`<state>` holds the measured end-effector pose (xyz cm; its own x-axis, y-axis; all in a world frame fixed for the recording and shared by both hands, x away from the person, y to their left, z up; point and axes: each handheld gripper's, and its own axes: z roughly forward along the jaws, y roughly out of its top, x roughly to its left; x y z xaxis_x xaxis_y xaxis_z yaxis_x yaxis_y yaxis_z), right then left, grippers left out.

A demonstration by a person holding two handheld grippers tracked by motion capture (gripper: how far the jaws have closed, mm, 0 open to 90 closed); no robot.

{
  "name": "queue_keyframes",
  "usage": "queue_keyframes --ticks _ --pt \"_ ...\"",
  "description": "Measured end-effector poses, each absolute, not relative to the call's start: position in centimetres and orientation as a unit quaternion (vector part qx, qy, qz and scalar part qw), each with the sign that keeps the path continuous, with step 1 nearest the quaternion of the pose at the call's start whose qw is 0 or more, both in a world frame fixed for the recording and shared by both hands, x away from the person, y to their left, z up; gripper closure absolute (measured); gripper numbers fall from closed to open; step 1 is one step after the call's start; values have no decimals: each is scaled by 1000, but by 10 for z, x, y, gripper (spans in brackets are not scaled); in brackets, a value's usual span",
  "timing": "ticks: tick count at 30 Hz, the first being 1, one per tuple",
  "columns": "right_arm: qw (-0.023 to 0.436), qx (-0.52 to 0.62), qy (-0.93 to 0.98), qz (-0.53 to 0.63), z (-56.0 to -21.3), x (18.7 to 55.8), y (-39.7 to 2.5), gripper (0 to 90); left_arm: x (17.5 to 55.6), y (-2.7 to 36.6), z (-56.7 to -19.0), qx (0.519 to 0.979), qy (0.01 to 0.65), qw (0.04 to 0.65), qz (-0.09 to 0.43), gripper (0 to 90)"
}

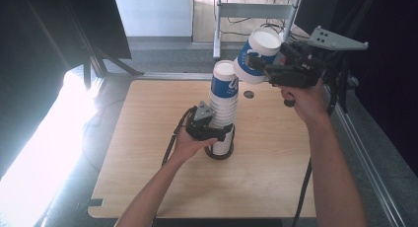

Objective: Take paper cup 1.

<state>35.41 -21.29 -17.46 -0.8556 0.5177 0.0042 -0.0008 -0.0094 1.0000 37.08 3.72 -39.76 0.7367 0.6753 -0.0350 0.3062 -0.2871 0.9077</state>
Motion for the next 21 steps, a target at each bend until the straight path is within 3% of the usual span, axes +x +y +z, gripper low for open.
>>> queue_keyframes --ticks 9,21 --pt "191 192 677 684 -189 342 -234 248 371 37 -398 781 315 508 182 131" --pt "183 198 695 667 -238 332 -248 248 371 36 -397 778 320 509 180 127"
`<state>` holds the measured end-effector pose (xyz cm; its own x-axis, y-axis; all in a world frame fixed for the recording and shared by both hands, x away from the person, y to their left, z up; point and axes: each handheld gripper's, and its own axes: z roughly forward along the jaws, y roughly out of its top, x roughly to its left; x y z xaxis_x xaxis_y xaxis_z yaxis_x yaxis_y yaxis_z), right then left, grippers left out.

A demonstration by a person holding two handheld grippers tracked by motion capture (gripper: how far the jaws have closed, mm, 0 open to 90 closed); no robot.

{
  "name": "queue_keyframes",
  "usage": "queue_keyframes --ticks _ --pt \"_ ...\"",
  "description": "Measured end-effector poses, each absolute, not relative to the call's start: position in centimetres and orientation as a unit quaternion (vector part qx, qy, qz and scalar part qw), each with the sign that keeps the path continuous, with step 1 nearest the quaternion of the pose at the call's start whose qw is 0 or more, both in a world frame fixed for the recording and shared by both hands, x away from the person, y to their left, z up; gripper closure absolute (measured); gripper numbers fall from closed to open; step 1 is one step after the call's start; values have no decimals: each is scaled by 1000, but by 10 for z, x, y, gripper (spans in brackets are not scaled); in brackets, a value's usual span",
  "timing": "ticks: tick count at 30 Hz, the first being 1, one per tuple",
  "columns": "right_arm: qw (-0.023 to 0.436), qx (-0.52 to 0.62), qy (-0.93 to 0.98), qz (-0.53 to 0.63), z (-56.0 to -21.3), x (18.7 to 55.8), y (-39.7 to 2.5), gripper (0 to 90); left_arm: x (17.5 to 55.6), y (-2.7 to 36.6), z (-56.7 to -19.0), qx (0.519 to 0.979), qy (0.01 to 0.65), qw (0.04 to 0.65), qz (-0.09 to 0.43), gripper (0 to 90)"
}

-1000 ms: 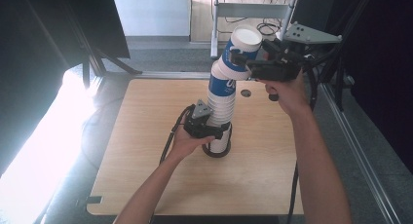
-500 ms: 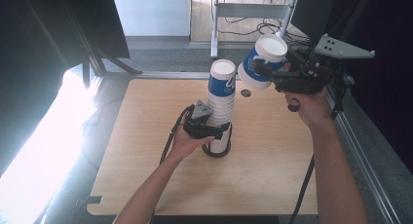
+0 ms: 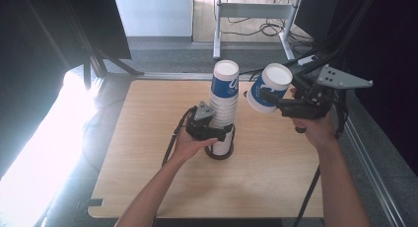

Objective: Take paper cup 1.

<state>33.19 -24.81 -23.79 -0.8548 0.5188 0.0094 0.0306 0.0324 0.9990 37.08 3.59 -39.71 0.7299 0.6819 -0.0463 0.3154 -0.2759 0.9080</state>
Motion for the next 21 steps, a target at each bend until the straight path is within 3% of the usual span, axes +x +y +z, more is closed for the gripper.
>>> queue_keyframes --ticks 9,21 --pt "163 201 701 664 -270 323 -244 247 370 41 -394 767 333 523 165 55" --pt "154 200 711 657 -311 313 -236 247 355 68 -387 756 340 535 162 61"
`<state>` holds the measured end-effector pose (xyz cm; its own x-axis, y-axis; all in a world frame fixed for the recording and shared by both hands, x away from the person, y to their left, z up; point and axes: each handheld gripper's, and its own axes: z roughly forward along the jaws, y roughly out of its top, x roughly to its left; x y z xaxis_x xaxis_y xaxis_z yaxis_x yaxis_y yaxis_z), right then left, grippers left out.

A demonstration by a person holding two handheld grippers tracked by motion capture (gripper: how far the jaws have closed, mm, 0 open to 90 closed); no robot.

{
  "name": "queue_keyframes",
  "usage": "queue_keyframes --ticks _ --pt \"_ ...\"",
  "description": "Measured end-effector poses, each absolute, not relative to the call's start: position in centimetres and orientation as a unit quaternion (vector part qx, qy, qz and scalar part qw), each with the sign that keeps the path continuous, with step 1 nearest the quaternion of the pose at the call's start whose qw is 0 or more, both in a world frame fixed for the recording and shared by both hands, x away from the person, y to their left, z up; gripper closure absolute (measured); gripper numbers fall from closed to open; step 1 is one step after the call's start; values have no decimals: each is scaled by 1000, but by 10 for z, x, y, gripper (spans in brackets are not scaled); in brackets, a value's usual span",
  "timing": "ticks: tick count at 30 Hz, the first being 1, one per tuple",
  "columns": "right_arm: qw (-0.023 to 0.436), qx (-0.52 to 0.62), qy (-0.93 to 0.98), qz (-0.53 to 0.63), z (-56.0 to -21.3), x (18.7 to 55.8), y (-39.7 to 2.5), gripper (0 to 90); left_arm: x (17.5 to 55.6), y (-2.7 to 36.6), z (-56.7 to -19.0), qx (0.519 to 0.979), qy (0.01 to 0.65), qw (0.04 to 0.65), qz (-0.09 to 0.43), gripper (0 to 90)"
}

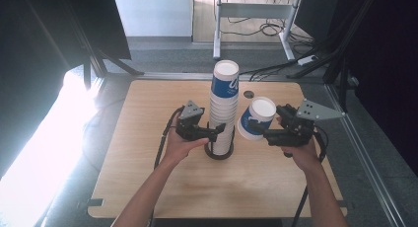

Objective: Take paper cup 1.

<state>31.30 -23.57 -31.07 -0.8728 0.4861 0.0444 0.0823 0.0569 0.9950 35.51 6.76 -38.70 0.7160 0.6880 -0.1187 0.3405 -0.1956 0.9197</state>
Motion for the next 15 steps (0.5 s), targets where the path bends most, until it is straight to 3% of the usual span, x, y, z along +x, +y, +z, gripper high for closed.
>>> queue_keyframes --ticks 15 --pt "148 201 728 638 -377 294 -222 246 312 110 -416 753 339 538 170 108"
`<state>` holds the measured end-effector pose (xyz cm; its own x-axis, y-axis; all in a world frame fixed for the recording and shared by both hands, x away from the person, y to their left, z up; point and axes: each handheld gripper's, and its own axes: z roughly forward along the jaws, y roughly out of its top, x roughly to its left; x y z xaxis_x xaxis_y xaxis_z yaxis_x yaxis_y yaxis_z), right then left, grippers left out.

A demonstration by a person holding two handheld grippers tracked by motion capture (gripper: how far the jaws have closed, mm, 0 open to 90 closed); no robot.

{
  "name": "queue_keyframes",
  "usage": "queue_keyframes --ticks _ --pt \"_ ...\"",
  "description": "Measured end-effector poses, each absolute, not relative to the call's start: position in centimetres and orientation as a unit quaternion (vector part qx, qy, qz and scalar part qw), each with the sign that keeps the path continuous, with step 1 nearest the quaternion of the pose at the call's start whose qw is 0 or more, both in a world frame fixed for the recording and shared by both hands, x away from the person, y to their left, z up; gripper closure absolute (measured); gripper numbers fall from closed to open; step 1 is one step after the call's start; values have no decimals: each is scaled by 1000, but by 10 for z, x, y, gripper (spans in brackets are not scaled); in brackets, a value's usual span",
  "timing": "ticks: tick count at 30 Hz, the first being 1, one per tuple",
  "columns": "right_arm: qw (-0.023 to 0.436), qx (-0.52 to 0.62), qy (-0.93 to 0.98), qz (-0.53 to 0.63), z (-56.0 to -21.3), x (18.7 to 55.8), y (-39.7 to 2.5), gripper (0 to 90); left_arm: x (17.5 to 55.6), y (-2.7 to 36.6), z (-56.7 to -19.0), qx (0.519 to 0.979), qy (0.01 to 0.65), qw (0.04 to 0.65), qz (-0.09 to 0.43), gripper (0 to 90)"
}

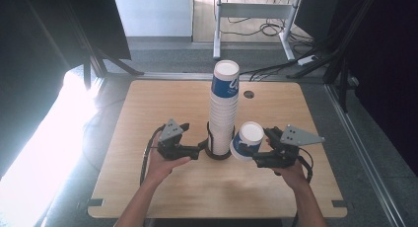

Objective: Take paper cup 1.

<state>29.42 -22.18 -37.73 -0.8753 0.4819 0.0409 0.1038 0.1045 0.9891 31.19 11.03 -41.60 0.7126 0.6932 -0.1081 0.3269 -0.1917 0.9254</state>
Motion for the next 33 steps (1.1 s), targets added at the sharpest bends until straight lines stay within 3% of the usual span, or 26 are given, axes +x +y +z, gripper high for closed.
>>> queue_keyframes --ticks 14,33 --pt "122 226 740 622 -430 292 -203 246 277 128 -439 752 334 545 159 125" --pt "114 232 745 616 -448 292 -189 246 258 120 -446 758 318 554 131 131"
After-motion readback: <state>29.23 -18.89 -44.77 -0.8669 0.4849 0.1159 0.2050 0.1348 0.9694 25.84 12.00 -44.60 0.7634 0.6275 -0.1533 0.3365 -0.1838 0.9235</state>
